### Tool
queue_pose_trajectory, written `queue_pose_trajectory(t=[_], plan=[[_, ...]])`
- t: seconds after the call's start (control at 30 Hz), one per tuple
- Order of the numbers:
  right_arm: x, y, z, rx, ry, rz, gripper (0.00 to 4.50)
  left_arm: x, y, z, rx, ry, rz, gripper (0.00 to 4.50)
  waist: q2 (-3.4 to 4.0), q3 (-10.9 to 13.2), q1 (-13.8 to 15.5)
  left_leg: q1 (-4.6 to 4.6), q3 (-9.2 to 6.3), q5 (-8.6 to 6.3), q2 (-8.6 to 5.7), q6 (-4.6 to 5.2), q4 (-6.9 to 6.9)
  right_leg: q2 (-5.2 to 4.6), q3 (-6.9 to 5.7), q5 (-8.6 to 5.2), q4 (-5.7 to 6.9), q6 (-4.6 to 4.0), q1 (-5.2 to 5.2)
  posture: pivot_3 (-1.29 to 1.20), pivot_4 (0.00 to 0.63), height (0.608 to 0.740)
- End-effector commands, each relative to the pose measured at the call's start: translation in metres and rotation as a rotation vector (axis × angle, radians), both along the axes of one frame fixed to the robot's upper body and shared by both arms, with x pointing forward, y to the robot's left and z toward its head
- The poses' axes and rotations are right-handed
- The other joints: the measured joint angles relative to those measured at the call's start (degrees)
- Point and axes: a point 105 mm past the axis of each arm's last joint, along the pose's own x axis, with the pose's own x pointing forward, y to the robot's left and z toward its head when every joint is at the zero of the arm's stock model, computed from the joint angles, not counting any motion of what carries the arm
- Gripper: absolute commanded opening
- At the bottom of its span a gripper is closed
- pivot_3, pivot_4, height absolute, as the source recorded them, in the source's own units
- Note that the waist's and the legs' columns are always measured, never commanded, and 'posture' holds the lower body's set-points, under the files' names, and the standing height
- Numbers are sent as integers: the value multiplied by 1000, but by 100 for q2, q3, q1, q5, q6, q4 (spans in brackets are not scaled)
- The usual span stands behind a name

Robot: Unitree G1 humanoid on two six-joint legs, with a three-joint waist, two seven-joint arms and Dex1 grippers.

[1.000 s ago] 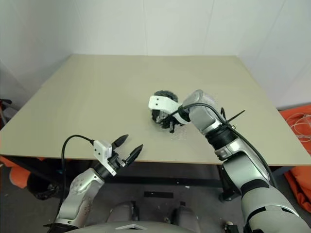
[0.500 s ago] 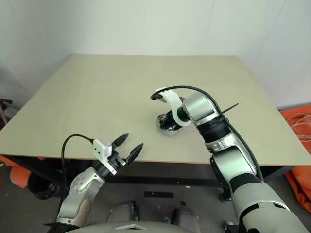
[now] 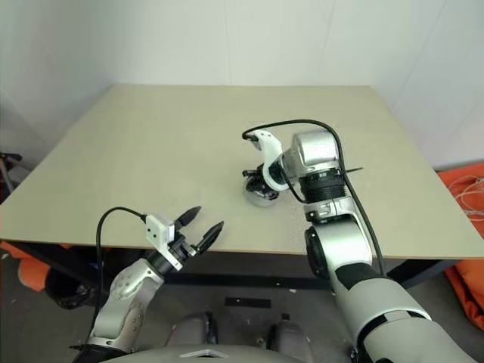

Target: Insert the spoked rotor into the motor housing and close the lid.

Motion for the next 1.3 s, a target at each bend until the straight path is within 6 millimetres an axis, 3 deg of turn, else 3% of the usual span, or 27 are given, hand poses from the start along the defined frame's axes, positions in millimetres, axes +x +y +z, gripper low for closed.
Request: queue_pose_trajectory(t=[0.03,0.5,0.53,0.87,0.93,1.0,1.13,1.2,1.3], plan=[[7,-1,21,13,-61,-21,22,2,-2,11,-14,-40,-4,4500,1,0,0,0,0,0,0,-1,0,0,0,0,0,1,0,0,0,740],[3,28,18,142,3,-141,22,3,-3,14,-15,-36,-19,4500,5,3,-35,-2,3,11,-3,-18,-23,2,5,2,2,-8,-21,0,0,740],[2,31,18,145,7,-147,691,3,-2,14,-15,-35,-18,4500,5,3,-35,-1,4,12,-4,-20,-27,2,6,0,2,-6,-22,0,0,740],[-3,45,8,160,51,-155,3871,2,-1,11,-8,-32,-20,4500,4,2,-19,-1,6,24,-13,-40,-56,0,13,-8,2,8,-35,0,0,740],[-6,55,16,207,34,-108,4461,1,-1,11,-8,-31,-21,4500,4,2,-22,1,6,28,-14,-47,-64,1,14,-8,2,8,-36,0,0,740],[-9,64,29,254,-8,-52,4461,0,-1,11,-8,-30,-21,4500,4,2,-23,2,6,35,-14,-58,-75,2,14,-9,2,8,-42,0,0,740],[-10,77,95,416,-305,100,4461,0,-1,11,-9,-27,-26,4500,4,3,-10,-8,6,40,-13,-66,-87,3,14,-10,4,6,-59,0,0,740],[-7,77,114,461,-406,124,4461,0,-1,11,-10,-26,-29,4500,3,2,-5,-7,5,40,-13,-65,-88,3,14,-1,3,21,-57,0,0,740],[3,68,137,473,-594,123,3827,0,-2,11,-12,-25,-33,4500,-1,1,-2,-4,5,39,-14,-65,-88,2,14,-11,1,5,-52,0,0,740]])
